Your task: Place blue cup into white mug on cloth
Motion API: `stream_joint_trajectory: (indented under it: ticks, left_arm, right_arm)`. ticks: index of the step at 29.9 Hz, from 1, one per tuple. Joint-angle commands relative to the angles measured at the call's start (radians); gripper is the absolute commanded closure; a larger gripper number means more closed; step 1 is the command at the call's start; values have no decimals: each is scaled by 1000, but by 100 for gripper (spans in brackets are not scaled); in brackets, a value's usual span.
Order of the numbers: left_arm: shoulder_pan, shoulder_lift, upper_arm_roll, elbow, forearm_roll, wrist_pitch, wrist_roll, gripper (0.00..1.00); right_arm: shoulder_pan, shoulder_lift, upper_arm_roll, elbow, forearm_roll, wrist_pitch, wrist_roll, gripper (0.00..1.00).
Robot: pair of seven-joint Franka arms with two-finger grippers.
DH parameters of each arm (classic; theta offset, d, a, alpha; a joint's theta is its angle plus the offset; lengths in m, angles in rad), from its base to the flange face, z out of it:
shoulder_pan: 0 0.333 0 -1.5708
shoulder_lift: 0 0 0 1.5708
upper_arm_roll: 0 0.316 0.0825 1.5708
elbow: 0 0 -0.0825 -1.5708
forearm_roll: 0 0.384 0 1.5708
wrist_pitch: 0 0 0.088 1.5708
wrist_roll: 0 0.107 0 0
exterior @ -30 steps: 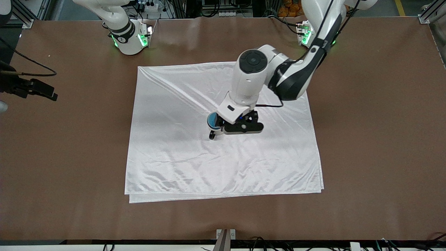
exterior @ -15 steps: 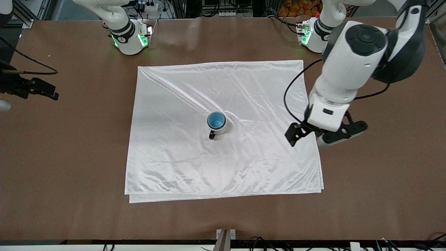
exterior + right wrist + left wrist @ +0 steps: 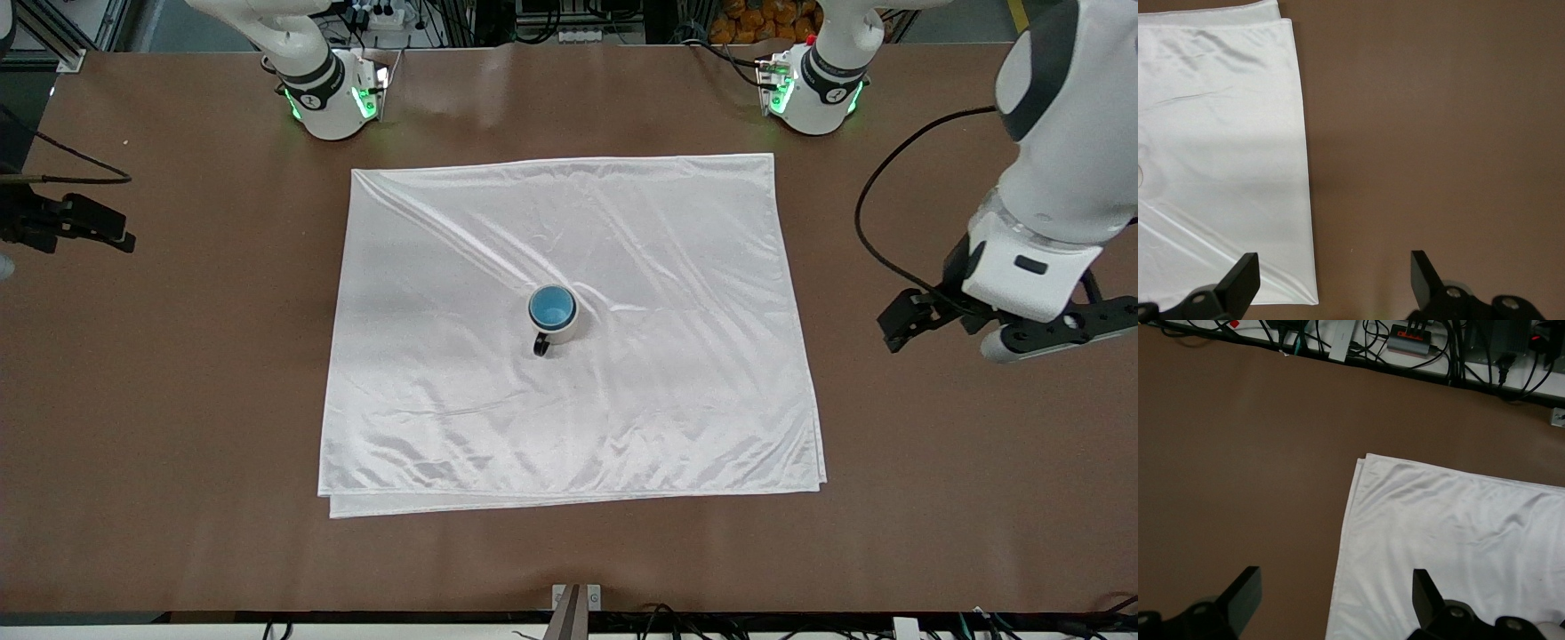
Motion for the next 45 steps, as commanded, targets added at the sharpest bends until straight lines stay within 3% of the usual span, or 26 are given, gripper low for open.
stream_joint_trajectory:
  ticks: [1, 21, 32, 45]
  left_arm:
    - [68, -35, -18, -28, -38, -48, 85, 0]
    - [48, -132, 104, -94, -151, -106, 189, 0]
    - [46, -188, 109, -171, -148, -114, 290, 0]
    - [66, -198, 107, -170, -134, -157, 370, 0]
  right_arm:
    - [-5, -8, 4, 4, -1, -12, -19, 0]
    - [3, -9, 6, 1, 1, -8, -19, 0]
    - [12, -11, 4, 1, 1, -8, -17, 0]
    - [7, -8, 6, -5, 1, -5, -17, 0]
